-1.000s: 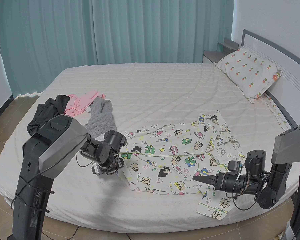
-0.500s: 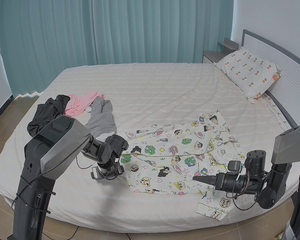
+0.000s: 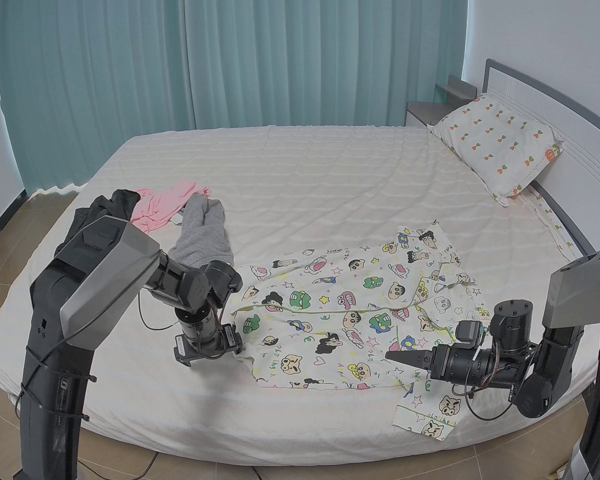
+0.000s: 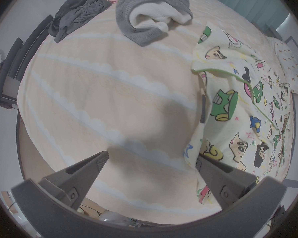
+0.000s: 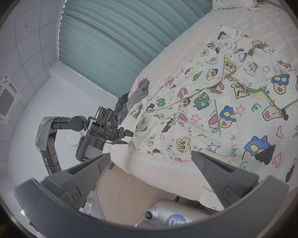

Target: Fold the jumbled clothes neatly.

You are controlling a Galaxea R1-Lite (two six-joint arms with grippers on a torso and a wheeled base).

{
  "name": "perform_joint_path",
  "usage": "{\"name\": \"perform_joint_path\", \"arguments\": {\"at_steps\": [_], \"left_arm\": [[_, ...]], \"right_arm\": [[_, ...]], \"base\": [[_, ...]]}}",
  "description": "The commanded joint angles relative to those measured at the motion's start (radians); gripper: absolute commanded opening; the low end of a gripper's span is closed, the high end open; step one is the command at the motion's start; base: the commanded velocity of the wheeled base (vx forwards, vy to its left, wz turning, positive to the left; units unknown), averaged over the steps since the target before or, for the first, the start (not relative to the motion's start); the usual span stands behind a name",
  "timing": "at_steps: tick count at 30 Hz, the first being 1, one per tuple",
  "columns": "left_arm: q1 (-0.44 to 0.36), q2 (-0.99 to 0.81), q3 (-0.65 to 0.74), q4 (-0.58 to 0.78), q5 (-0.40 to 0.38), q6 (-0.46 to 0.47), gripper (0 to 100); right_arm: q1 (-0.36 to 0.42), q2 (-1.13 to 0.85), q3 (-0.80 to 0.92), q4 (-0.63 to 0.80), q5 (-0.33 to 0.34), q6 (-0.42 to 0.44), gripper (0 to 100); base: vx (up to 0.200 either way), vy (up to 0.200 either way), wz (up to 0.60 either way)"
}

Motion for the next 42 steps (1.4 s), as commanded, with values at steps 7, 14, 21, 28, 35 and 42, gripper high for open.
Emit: {"name": "perform_joint_path", "arguments": {"at_steps": [7, 14, 21, 28, 35, 42], "left_arm": [[0.117, -0.074, 0.024, 0.043, -0.119, 0.081, 100], [0.134, -0.112, 0.099, 0.050, -0.156, 0.169, 100], [0.134, -0.100, 0.085, 0.029, -0.153, 0.184, 100], [0.125, -0.066, 0.041, -0.009, -0.147, 0.112, 100], [0.059, 0.015, -0.033, -0.003, -0.084, 0.054, 100], [0.014, 0.035, -0.047, -0.002, -0.053, 0.057, 100]], "right_arm": [[-0.001, 0.006, -0.001, -0.001, 0.000, -0.001, 100], [-0.002, 0.008, -0.001, -0.001, -0.001, 0.000, 100], [-0.002, 0.008, -0.003, -0.001, -0.001, 0.000, 100], [-0.002, 0.008, -0.003, -0.001, -0.001, 0.000, 100], [-0.001, 0.010, -0.004, -0.001, -0.001, 0.000, 100], [-0.001, 0.014, -0.004, -0.002, -0.001, 0.000, 100]], "base": [[0.000, 0.000, 0.00], [0.000, 0.000, 0.00], [0.000, 0.000, 0.00], [0.000, 0.000, 0.00], [0.000, 0.000, 0.00], [0.000, 0.000, 0.00]]}}
